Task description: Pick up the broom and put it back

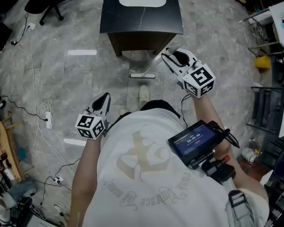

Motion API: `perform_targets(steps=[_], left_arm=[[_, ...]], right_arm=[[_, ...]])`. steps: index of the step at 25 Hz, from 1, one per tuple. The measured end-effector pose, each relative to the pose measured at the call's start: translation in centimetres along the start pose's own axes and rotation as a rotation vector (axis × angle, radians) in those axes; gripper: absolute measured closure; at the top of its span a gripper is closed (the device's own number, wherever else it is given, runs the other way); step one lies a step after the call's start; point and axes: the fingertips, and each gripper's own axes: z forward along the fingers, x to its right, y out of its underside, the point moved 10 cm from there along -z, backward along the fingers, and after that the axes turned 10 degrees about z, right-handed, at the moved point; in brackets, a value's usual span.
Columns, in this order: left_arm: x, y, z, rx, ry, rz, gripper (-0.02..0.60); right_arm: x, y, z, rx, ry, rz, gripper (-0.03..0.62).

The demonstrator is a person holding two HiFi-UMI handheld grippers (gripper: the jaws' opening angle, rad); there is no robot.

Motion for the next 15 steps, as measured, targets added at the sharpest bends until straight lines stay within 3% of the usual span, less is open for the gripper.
perform_targets(steps=[15], left_arm=[[-1.5, -2.1, 3.3, -0.025, -0.064, -0.044, 0.569]], right_arm=[[5.5, 0.4, 6.4, -0.077, -0.066, 0.003, 0.484]])
